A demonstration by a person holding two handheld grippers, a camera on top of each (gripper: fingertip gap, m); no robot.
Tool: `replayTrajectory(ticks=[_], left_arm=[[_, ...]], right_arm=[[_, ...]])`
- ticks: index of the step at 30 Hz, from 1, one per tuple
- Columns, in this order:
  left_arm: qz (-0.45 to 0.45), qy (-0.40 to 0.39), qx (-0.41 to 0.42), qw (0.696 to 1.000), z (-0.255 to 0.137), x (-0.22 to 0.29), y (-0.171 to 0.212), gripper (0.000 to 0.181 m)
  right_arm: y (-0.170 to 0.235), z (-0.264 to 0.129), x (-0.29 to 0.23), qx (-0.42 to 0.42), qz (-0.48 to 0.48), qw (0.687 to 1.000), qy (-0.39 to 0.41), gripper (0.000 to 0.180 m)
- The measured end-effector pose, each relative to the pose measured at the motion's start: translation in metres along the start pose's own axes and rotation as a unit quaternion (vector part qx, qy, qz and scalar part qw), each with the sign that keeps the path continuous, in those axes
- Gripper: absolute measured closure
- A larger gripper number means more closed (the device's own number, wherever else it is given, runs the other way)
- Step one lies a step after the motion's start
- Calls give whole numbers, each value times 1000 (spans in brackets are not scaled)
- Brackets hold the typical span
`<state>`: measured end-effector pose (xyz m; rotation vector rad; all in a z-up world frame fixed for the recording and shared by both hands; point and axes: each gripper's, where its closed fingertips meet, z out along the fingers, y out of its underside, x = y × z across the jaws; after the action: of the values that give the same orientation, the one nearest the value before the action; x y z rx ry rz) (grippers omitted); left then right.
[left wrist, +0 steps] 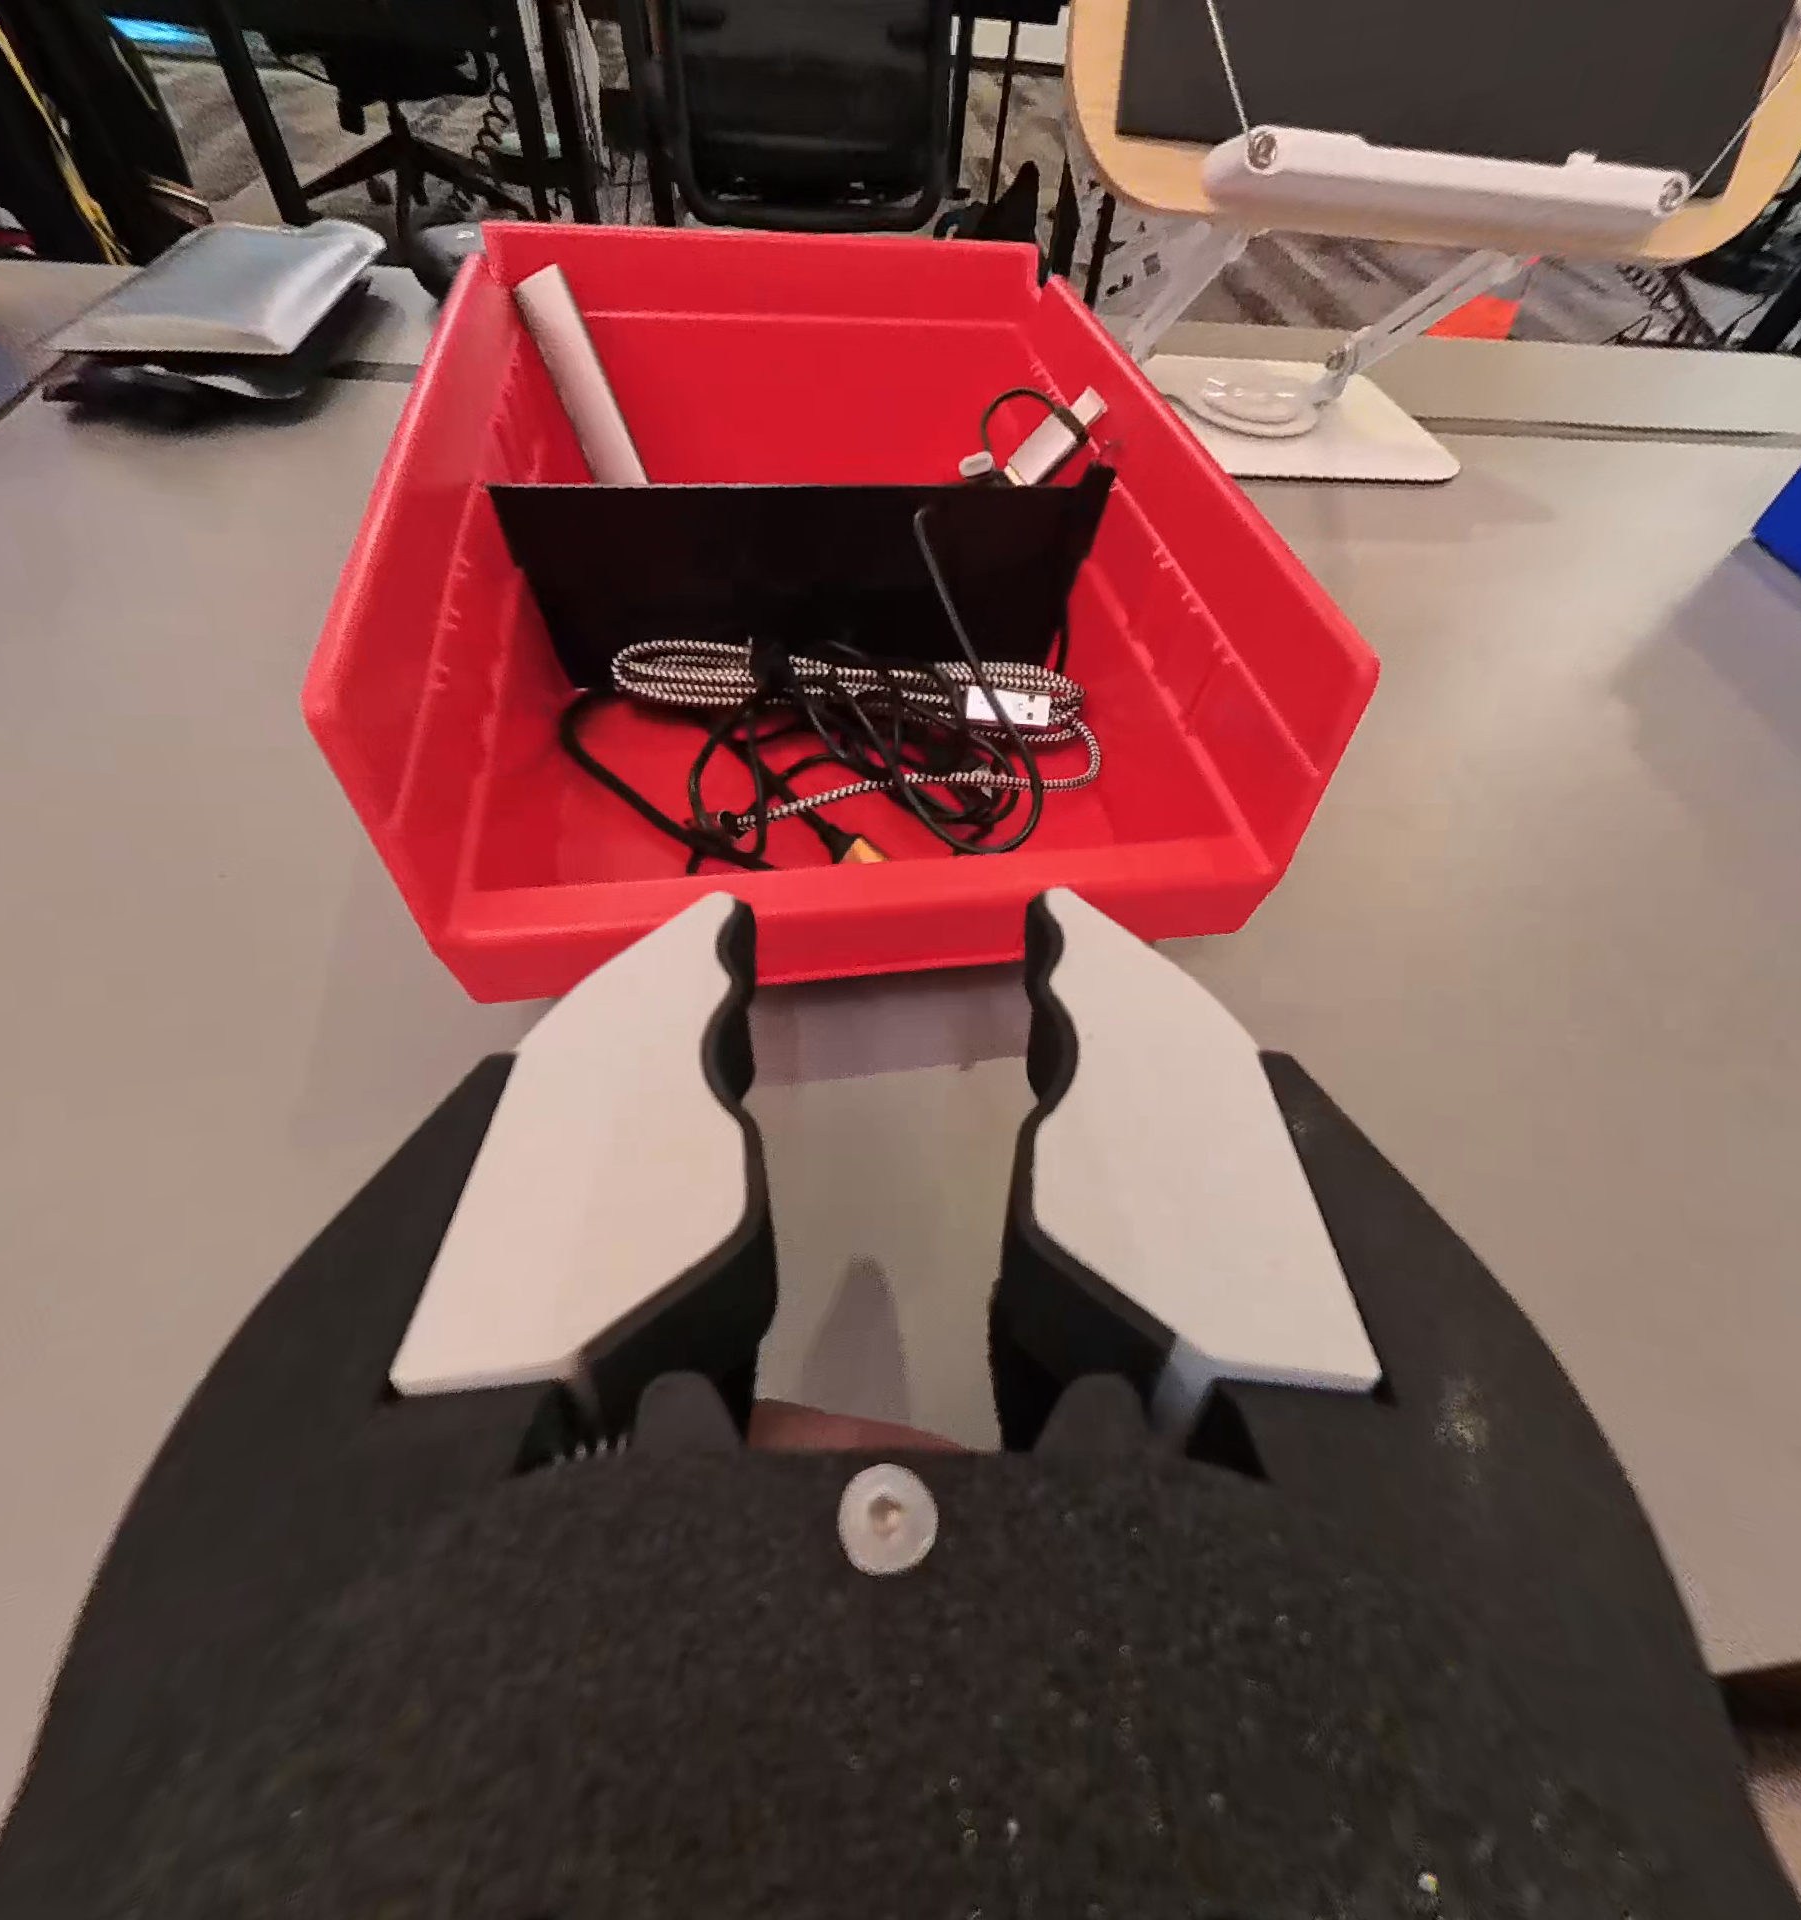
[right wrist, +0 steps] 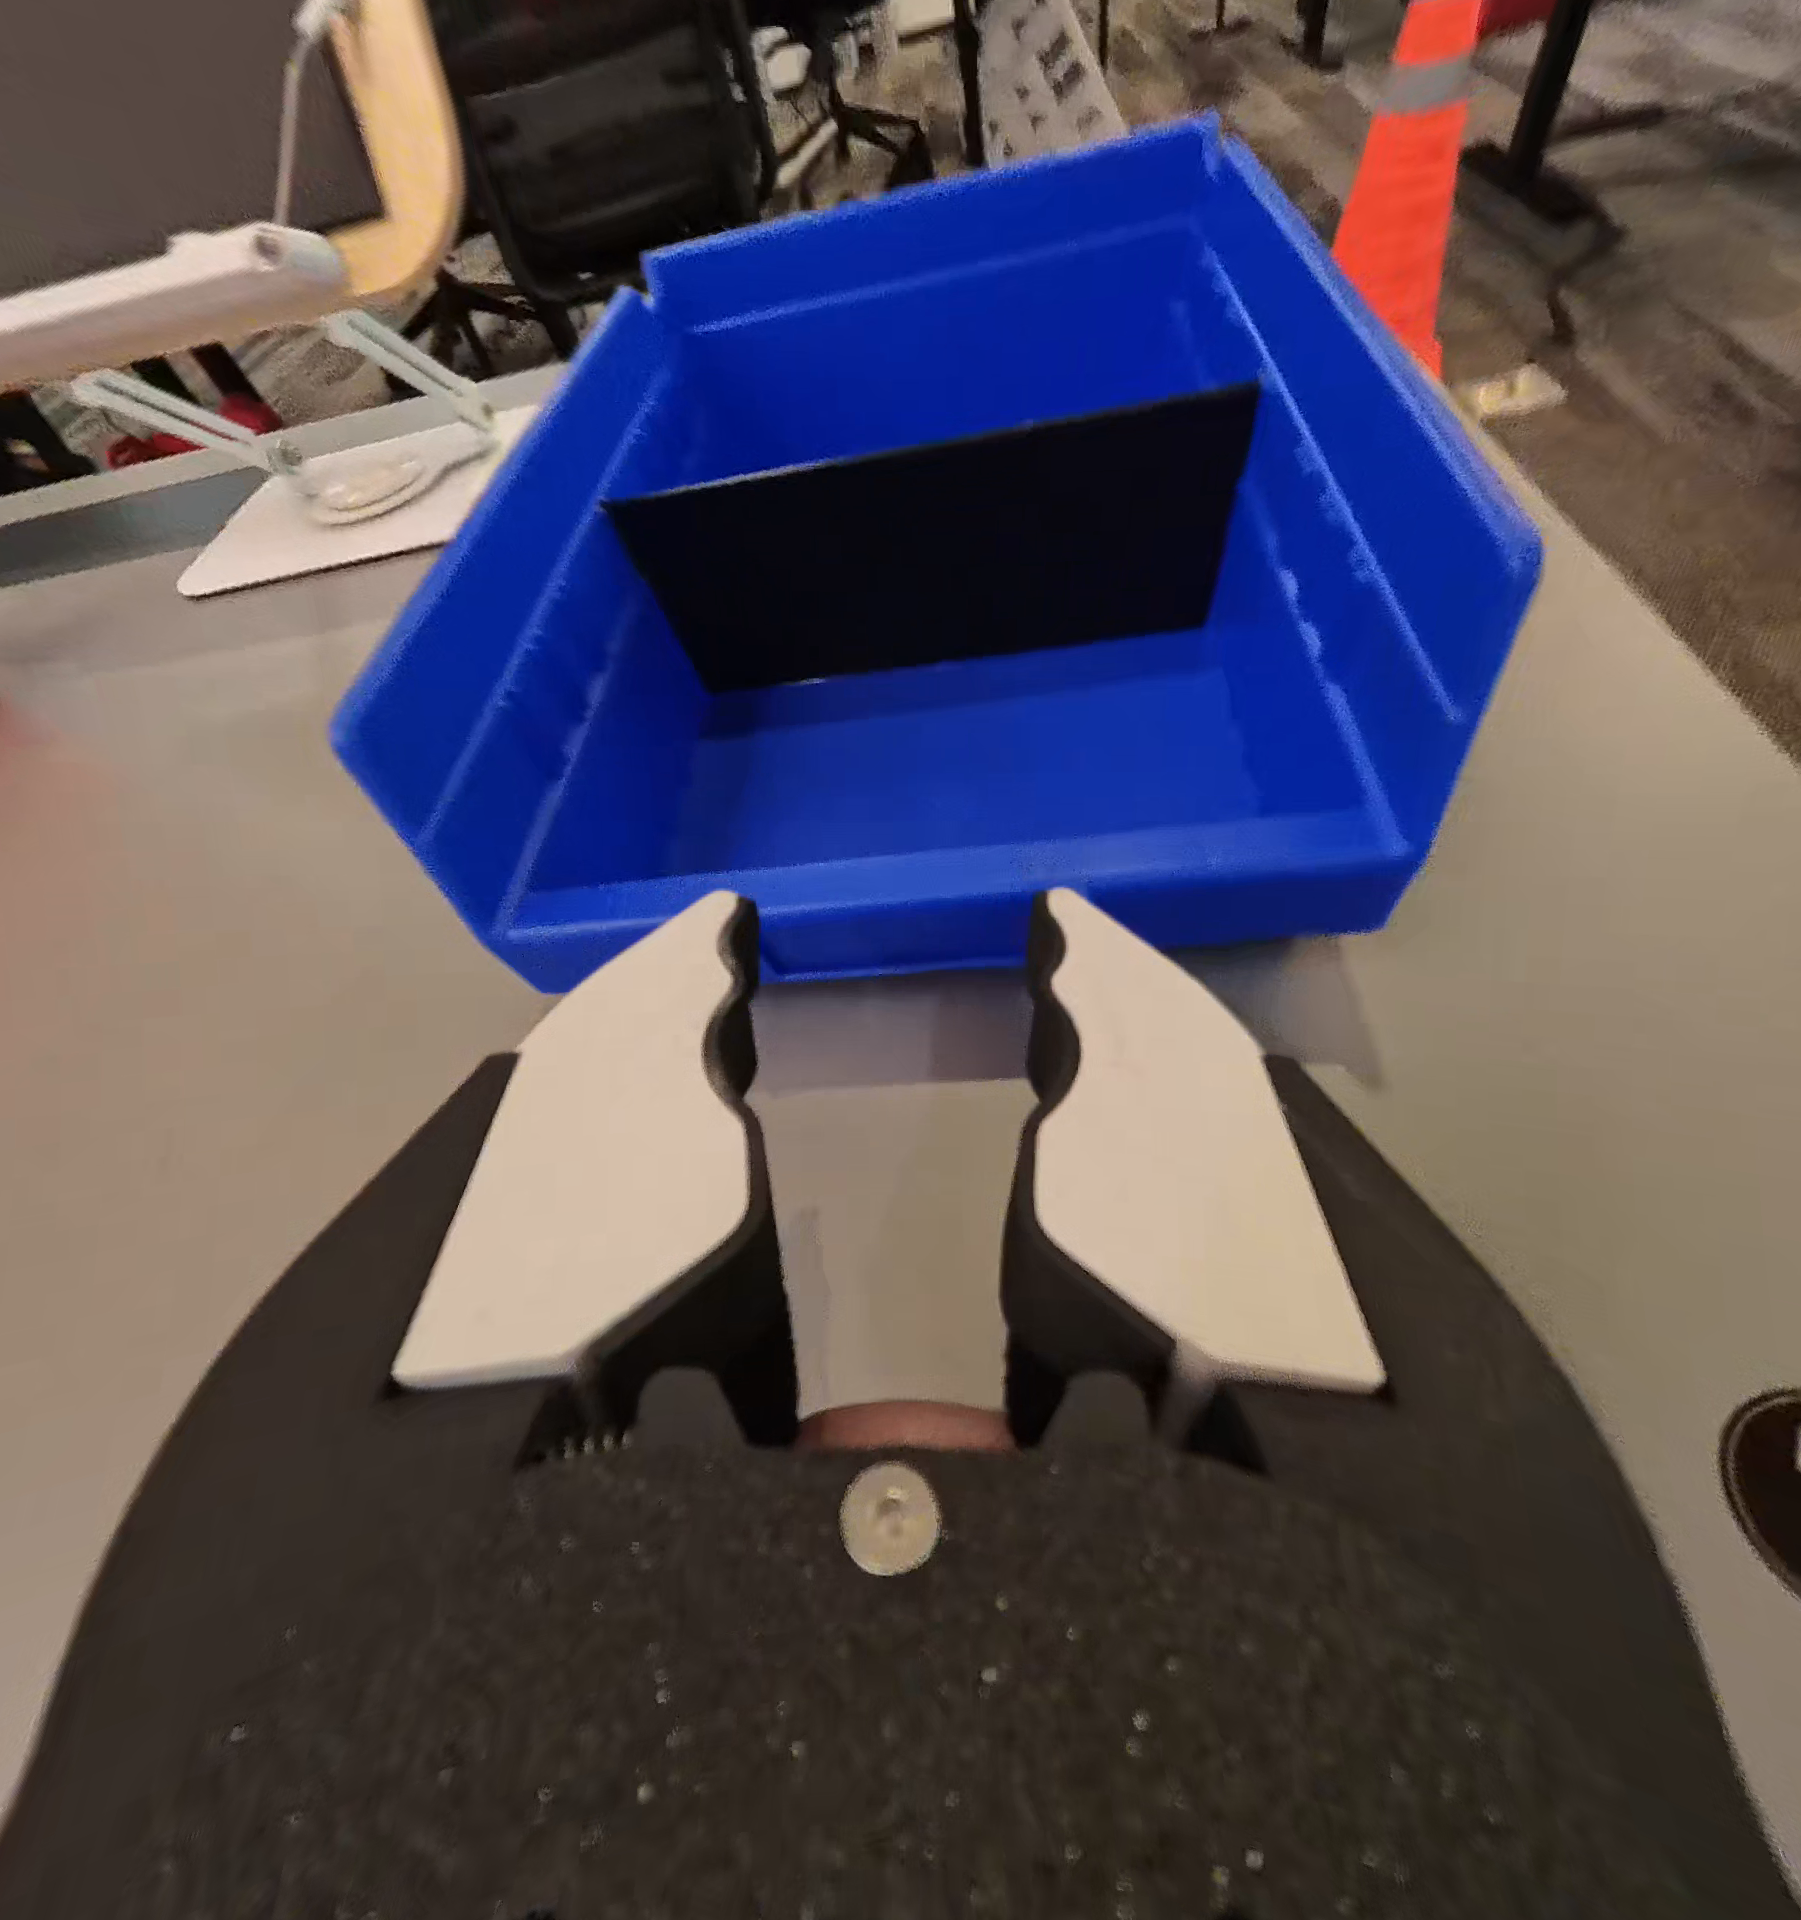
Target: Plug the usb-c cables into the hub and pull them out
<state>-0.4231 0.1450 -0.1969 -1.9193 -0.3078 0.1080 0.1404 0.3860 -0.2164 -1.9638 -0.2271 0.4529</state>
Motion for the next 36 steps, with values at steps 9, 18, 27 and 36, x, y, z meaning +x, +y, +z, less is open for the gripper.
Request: replayTrajectory(ticks=[9,18,27,36], left_arm=[[8,-4,-20,1000,8,5,5,136],[-10,-3,-22,1000,7,3,7,136],[19,-13,-32,999,8,19,11,132],[136,-46,-53,988,39,163,22,124]], right_arm=[[4,-8,10,-2,27,1000,3,133],[6,-4,8,-7,35,999,-6,135],[0,-17,-39,-1,-40,998,-57,145],[43,-116,-316,82,-239,879,-405,179]])
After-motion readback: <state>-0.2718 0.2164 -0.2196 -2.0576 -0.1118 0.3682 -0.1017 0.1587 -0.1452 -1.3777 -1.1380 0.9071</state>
